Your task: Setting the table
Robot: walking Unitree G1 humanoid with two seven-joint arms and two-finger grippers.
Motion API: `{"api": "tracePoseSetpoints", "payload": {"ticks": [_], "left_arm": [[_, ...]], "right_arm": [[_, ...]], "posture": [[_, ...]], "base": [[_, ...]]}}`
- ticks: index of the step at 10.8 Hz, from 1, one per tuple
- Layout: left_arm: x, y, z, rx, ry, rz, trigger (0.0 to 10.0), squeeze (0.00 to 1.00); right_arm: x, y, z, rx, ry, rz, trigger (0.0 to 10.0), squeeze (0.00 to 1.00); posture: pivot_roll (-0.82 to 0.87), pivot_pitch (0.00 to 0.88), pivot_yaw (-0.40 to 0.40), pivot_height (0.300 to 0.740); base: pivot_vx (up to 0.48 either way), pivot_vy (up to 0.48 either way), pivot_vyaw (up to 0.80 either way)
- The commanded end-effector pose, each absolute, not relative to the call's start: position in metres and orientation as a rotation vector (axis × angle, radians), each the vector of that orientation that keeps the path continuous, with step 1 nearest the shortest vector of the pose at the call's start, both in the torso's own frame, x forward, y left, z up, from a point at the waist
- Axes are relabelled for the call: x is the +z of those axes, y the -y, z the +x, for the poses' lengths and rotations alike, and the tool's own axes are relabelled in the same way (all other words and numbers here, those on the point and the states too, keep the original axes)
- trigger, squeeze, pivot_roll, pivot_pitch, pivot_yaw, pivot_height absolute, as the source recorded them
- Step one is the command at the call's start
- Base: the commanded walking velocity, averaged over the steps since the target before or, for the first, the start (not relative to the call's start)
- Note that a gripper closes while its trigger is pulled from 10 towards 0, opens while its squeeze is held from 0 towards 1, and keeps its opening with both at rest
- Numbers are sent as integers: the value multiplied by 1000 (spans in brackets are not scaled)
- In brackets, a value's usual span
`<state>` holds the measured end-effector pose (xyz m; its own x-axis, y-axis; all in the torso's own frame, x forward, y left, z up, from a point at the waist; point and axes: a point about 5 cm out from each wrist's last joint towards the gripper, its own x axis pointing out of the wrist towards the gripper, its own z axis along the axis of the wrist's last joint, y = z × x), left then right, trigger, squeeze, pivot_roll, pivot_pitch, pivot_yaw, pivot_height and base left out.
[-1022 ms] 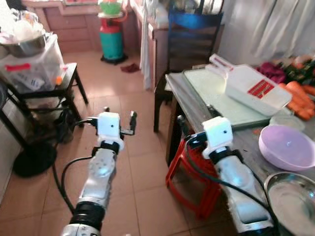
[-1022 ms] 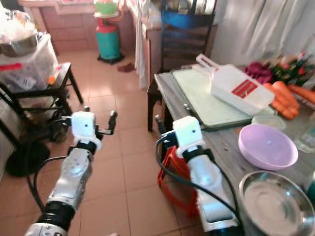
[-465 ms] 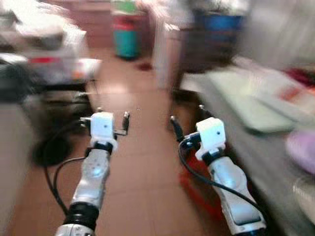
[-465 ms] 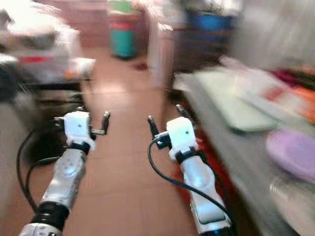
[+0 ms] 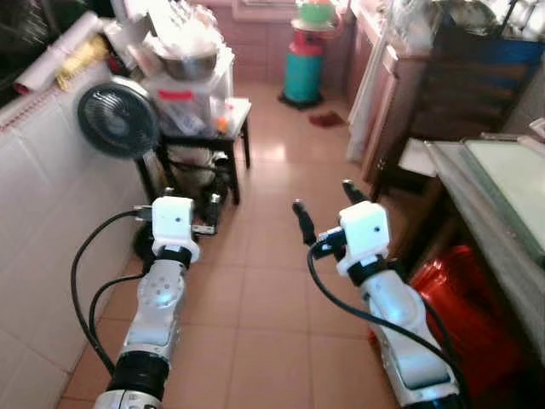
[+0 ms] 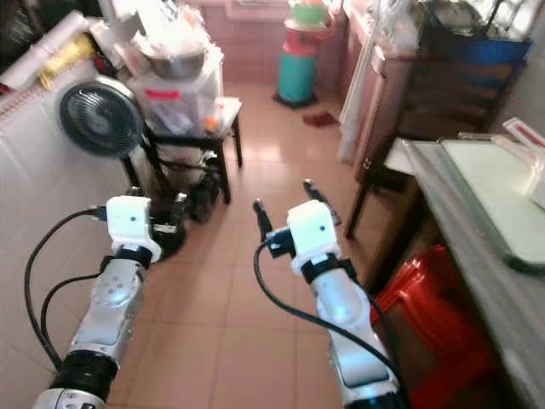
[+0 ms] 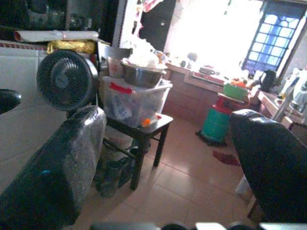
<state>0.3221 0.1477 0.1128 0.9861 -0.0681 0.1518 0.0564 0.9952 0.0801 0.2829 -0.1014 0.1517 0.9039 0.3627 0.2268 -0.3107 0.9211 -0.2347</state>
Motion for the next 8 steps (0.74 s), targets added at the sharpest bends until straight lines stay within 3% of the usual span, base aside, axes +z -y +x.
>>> {"api": "tracePoseSetpoints", "payload": {"ticks": [1, 3, 6, 8], "left_arm": [[114, -139, 323, -90, 152, 68, 10000, 0], [113, -138, 323, -95, 148, 66, 10000, 0], [113, -138, 323, -95, 147, 65, 10000, 0], [113, -137, 323, -100, 146, 63, 10000, 0]], "right_arm": [[150, 109, 284, 322, 260, -195, 10000, 0], [148, 111, 285, 304, 235, -159, 10000, 0], [148, 111, 285, 302, 233, -153, 10000, 0], [148, 111, 285, 300, 231, -148, 10000, 0]], "posture": [[11, 0, 9, 740], [12, 0, 10, 740], [15, 0, 9, 740], [15, 0, 9, 740]], "base": [[0, 266, 0], [0, 268, 0], [0, 274, -677], [0, 281, 0]]}}
